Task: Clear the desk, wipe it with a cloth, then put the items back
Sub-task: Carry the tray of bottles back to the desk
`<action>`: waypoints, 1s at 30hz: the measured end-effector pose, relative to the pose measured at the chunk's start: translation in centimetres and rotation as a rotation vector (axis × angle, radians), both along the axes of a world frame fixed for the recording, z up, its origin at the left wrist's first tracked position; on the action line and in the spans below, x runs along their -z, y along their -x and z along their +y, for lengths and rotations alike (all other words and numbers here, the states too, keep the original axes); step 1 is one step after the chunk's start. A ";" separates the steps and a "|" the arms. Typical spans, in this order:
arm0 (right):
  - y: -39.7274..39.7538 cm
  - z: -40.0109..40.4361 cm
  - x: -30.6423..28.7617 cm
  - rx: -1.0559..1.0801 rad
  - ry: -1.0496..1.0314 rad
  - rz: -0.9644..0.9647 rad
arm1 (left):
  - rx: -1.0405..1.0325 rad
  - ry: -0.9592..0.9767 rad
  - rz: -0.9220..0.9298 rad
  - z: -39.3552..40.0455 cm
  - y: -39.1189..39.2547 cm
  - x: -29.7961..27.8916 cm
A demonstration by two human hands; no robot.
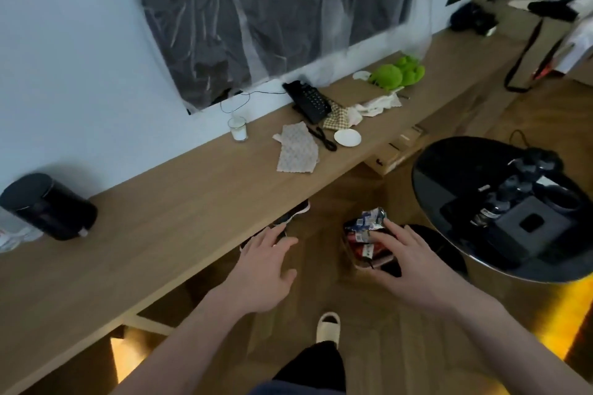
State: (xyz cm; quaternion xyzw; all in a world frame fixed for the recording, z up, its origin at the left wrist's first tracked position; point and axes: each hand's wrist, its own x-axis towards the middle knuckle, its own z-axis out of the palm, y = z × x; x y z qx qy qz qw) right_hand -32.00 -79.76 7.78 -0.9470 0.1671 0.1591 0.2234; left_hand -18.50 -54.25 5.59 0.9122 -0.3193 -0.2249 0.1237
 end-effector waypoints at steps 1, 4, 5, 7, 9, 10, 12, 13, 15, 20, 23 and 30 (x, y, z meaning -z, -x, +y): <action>0.6 -1.1 -0.1 0.019 0.000 -0.001 | 0.027 -0.001 -0.013 -1.4 -0.2 0.0; 2.1 -4.9 -0.1 0.067 0.002 0.002 | 0.097 -0.006 -0.023 -6.4 -0.6 0.5; 2.4 -6.3 0.0 0.081 0.009 0.002 | 0.121 -0.009 -0.020 -8.2 -0.7 0.6; 3.0 -9.4 0.3 0.114 0.020 0.004 | 0.167 -0.017 -0.012 -11.9 -0.8 0.9; 3.4 -12.6 0.5 0.142 0.019 0.010 | 0.198 -0.022 -0.003 -15.5 -0.9 1.2; 3.5 -14.2 0.5 0.147 0.016 0.017 | 0.205 -0.022 0.001 -17.2 -1.0 1.4; 2.9 -17.7 0.5 0.147 0.005 0.029 | 0.202 -0.014 0.008 -20.6 -1.4 1.5; 2.3 -19.4 0.5 0.142 0.006 0.031 | 0.197 -0.009 0.012 -22.2 -1.8 1.6; 1.1 -22.6 0.5 0.137 0.004 0.029 | 0.182 -0.009 0.029 -24.9 -2.4 2.0; 0.0 -29.1 0.1 0.167 -0.032 -0.010 | 0.175 -0.038 0.092 -31.3 -3.7 3.3; 1.2 -33.6 0.4 0.216 -0.034 -0.011 | 0.222 -0.057 0.090 -35.7 -4.0 3.7; 4.4 -43.1 1.2 0.255 -0.063 -0.039 | 0.218 0.006 0.105 -43.3 -2.9 3.5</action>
